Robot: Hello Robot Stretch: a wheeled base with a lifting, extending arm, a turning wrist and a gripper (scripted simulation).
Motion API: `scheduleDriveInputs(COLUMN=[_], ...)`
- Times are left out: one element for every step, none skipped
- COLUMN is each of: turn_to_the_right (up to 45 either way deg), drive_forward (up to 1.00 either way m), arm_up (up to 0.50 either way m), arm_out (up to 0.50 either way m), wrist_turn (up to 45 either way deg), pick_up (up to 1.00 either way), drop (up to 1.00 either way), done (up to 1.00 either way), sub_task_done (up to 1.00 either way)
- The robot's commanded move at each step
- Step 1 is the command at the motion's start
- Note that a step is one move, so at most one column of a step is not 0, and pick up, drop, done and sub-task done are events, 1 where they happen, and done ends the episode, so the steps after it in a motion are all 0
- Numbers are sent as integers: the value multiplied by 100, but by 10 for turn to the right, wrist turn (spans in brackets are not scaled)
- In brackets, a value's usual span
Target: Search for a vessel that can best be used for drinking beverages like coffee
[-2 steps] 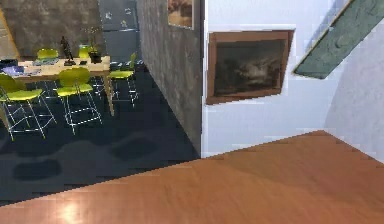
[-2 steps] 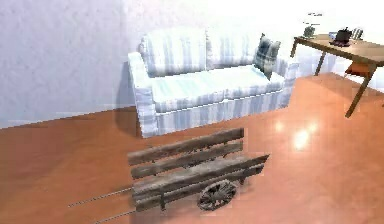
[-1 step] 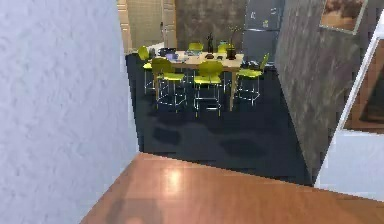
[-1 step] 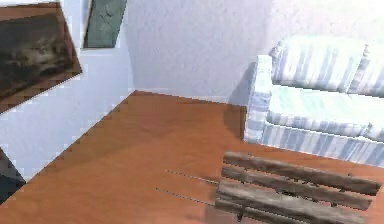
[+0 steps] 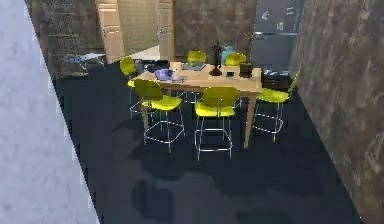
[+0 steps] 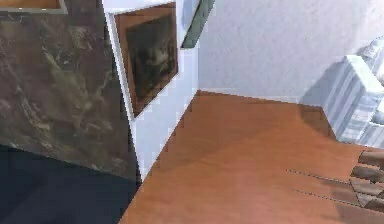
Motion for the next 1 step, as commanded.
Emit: scheduleDriveInputs(turn_to_the_right=[0], drive_forward=[100], arm_up=[0], arm_out=[0], wrist_turn=[0], pick_up=[0], drop=[0], done=[0], sub_task_done=[0])
